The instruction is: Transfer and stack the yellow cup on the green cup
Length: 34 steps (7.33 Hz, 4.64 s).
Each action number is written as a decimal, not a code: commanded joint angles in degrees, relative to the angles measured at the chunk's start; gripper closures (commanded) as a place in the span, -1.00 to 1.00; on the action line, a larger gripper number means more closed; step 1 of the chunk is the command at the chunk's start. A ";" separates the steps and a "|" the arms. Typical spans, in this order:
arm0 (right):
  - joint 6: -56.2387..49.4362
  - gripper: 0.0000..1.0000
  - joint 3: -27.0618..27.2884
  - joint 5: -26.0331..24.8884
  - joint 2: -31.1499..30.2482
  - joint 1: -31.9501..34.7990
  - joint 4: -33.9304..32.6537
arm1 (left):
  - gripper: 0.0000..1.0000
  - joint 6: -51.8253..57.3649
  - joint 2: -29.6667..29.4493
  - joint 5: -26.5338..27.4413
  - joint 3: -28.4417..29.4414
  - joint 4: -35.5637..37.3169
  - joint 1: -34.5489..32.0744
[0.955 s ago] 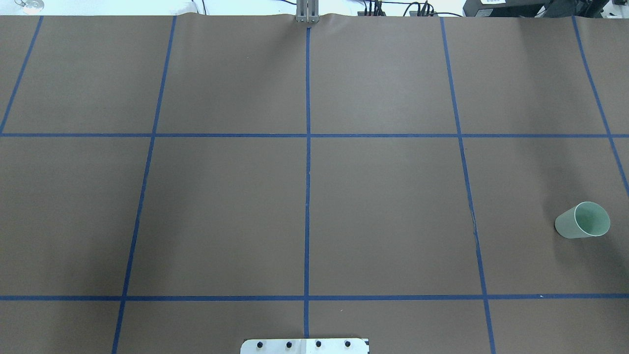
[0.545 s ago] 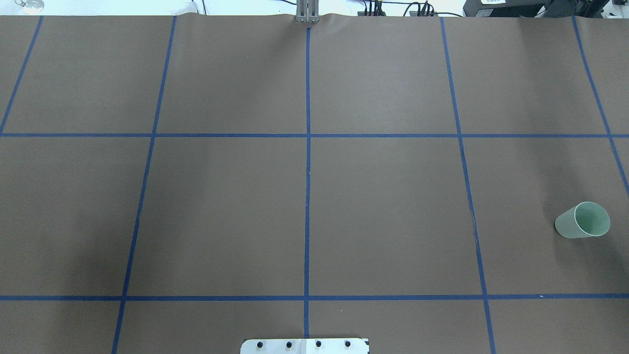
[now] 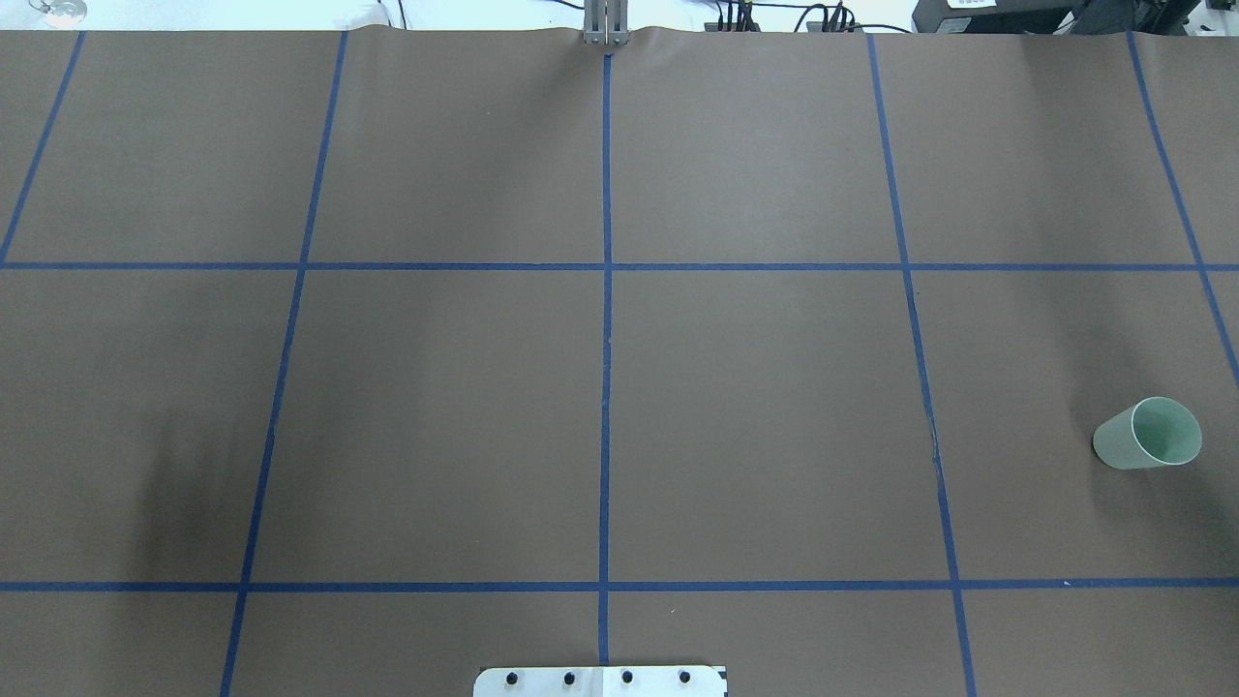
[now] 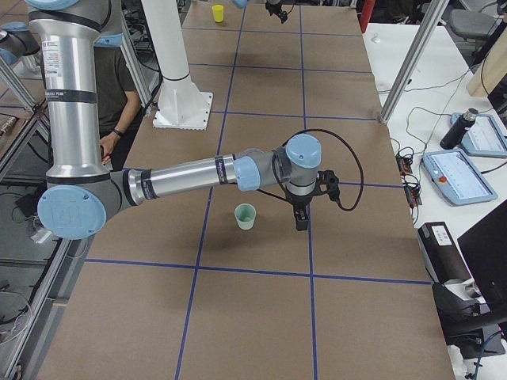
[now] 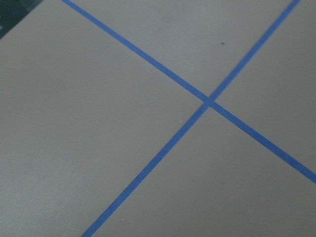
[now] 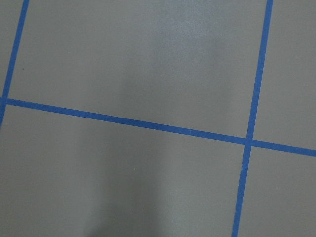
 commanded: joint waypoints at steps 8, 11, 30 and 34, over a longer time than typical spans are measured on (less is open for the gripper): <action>0.32 -1.00 -0.45 -8.55 4.10 -7.92 0.33 | -0.99 -56.01 4.26 -2.06 9.06 32.47 22.86; 0.23 -1.00 -0.54 -10.67 4.19 -9.08 0.33 | -0.98 -61.65 6.98 -12.60 9.41 32.21 29.72; 0.23 -1.00 2.27 -12.17 4.02 -9.69 0.33 | -0.47 -84.04 16.83 -18.62 16.62 7.17 47.03; 0.23 -1.00 2.27 -12.09 4.02 -9.69 0.33 | 0.15 -86.36 21.82 -18.71 16.18 5.05 50.92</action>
